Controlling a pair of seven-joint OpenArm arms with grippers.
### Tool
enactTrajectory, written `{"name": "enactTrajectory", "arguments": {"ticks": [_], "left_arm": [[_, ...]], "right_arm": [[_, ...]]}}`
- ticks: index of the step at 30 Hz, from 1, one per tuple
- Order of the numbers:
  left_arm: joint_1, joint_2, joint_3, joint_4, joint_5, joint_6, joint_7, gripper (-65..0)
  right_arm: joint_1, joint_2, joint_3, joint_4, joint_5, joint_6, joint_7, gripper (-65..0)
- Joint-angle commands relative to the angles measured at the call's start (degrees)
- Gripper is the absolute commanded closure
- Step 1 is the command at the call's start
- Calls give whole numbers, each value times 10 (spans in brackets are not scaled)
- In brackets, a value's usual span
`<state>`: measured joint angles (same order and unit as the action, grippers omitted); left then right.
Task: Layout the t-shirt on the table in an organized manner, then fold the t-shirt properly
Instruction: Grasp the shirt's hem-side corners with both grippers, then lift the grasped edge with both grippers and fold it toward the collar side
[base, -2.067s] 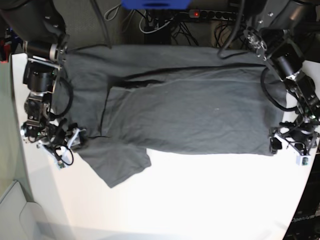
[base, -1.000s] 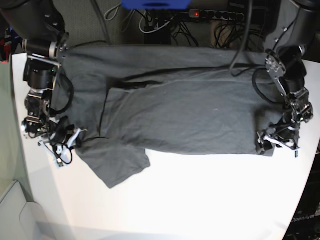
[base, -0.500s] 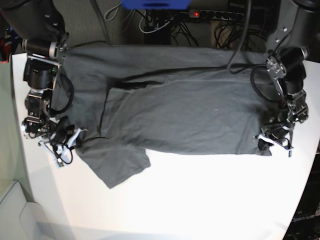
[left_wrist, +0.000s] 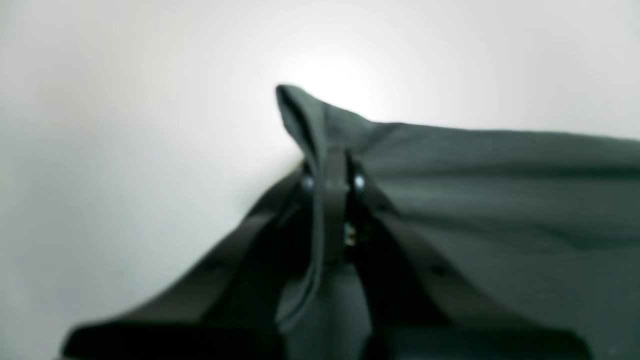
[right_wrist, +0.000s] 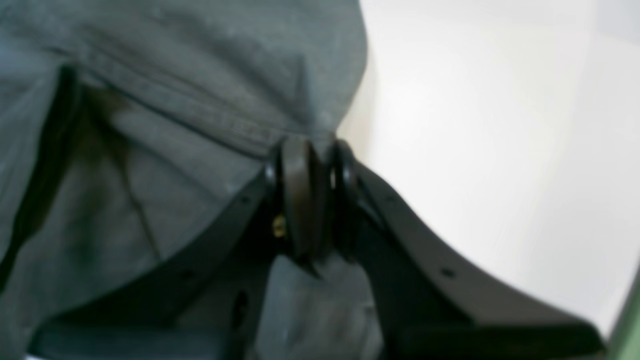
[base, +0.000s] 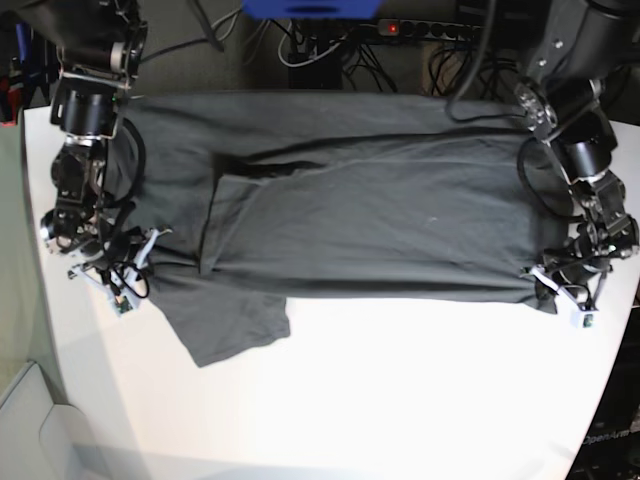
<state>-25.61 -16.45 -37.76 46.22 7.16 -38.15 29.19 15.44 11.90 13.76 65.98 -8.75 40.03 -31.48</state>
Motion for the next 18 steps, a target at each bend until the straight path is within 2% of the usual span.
{"name": "enactTrajectory", "arguments": {"ticks": [1, 4, 11, 15, 18], "left_arm": [[-8, -5, 0, 27, -7, 0, -3, -3], [12, -3, 0, 70, -7, -1, 19, -3], [55, 11, -1, 176, -14, -2, 76, -3], [99, 10, -1, 249, -70, -2, 114, -3], [132, 9, -1, 293, -114, -2, 145, -3]], "right_arm": [[10, 4, 2, 28, 5, 0, 11, -65], [-14, 2, 2, 86, 5, 0, 8, -65], [-48, -10, 2, 216, 5, 0, -44, -65], [-73, -23, 2, 289, 5, 0, -77, -65], [-99, -26, 2, 337, 5, 0, -80, -65]]}}
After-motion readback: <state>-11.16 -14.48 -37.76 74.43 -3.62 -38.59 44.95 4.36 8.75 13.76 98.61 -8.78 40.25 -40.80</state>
